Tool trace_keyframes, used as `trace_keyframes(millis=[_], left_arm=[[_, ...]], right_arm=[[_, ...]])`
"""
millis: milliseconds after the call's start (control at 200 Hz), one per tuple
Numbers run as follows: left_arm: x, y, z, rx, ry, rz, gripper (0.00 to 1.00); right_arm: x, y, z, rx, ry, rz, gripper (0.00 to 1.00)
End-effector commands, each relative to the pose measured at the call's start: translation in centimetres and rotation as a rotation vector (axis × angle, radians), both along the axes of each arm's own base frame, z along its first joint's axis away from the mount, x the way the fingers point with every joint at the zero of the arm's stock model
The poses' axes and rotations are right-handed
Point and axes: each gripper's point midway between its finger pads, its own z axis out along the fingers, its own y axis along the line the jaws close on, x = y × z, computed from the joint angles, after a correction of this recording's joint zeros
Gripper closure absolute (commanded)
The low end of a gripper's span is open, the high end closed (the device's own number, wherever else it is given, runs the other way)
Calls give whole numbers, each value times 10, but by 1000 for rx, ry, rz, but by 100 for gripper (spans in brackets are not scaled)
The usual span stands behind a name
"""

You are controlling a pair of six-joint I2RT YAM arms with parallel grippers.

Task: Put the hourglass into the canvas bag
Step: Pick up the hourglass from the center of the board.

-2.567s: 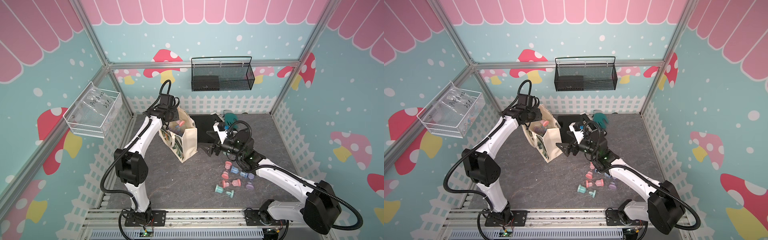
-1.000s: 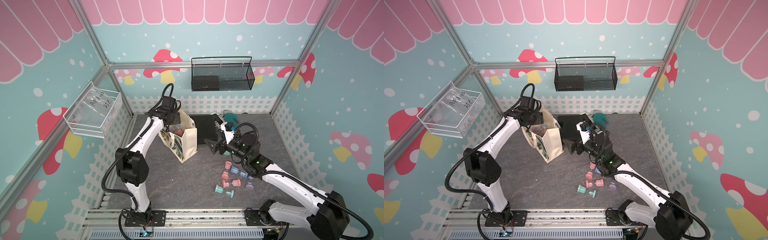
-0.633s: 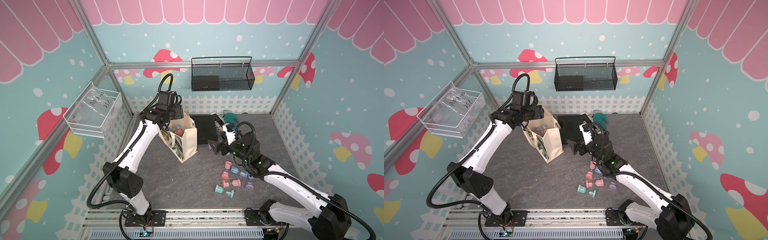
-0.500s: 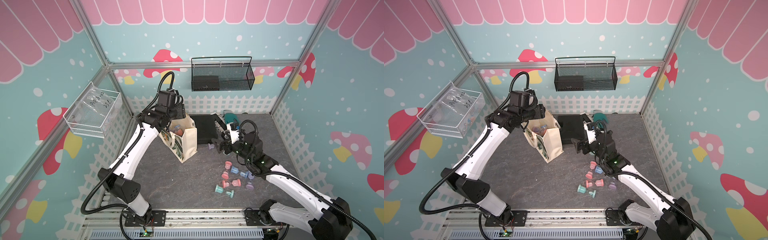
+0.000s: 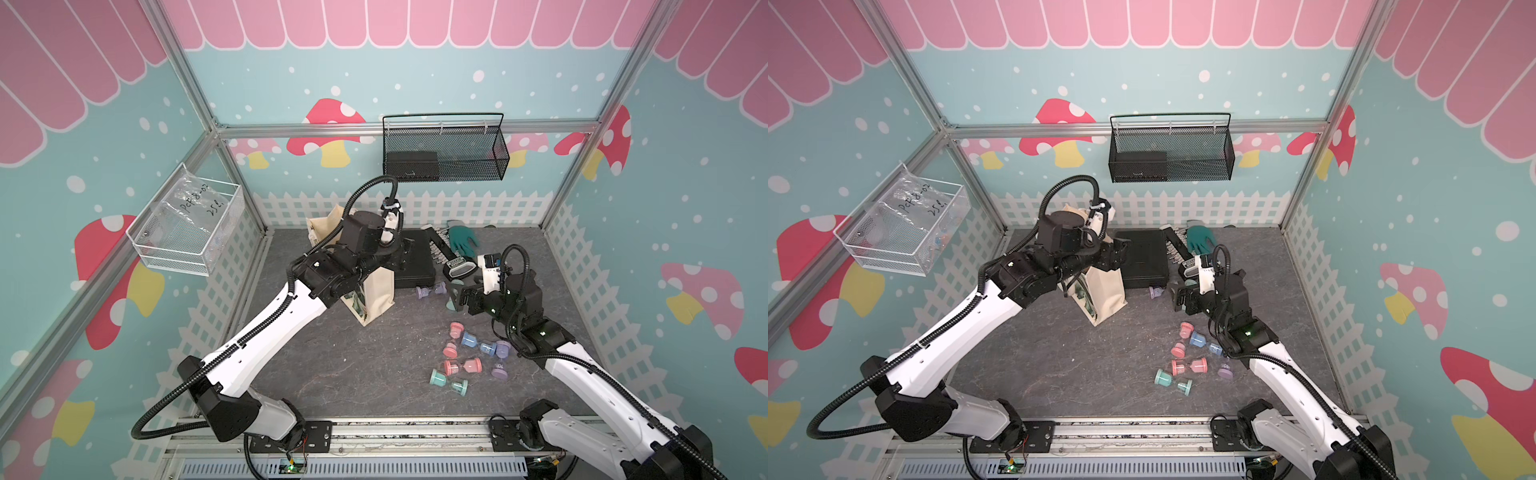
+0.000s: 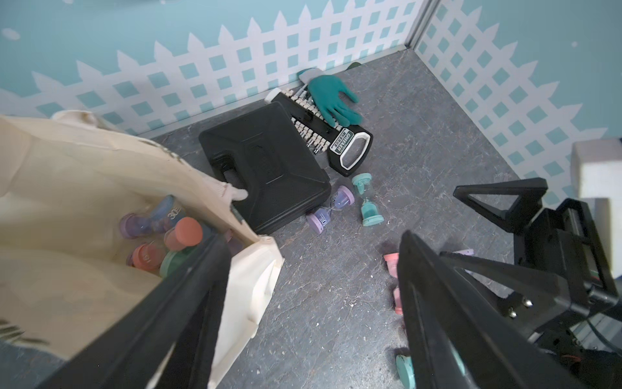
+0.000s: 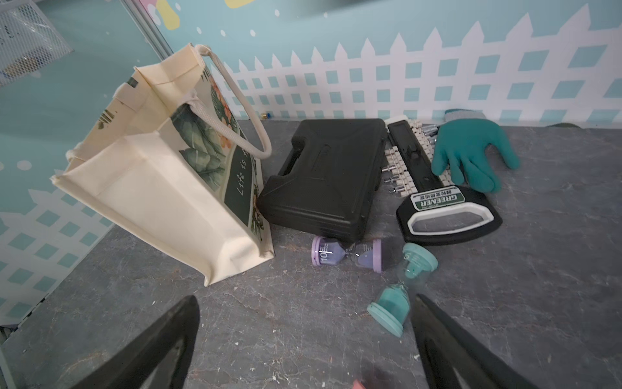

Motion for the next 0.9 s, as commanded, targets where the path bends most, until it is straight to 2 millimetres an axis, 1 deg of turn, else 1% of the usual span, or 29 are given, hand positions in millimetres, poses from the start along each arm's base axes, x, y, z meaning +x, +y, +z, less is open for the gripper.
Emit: trace_keyframes(millis=[0, 190, 370, 475, 680, 785, 895], left_arm=[[-1, -27, -17, 76, -28, -111, 24], [6, -63, -65, 196, 21, -212, 24], [23, -82, -114, 304, 90, -236, 24], [34, -94, -142, 341, 130, -241, 24], [49, -111, -194, 391, 204, -259, 24], [58, -112, -220, 434, 248, -243, 24], [66, -111, -241, 466, 277, -226, 24]], right_arm=[[-8, -10, -14, 7, 43, -24, 1], [-12, -19, -33, 17, 82, -52, 1], [-15, -22, -46, 13, 91, -51, 0], [-15, -25, -60, 1, 116, -62, 0], [-14, -28, -75, -5, 144, -72, 0], [-15, -31, -78, 6, 143, -83, 0], [-16, -29, -78, 23, 134, -70, 0]])
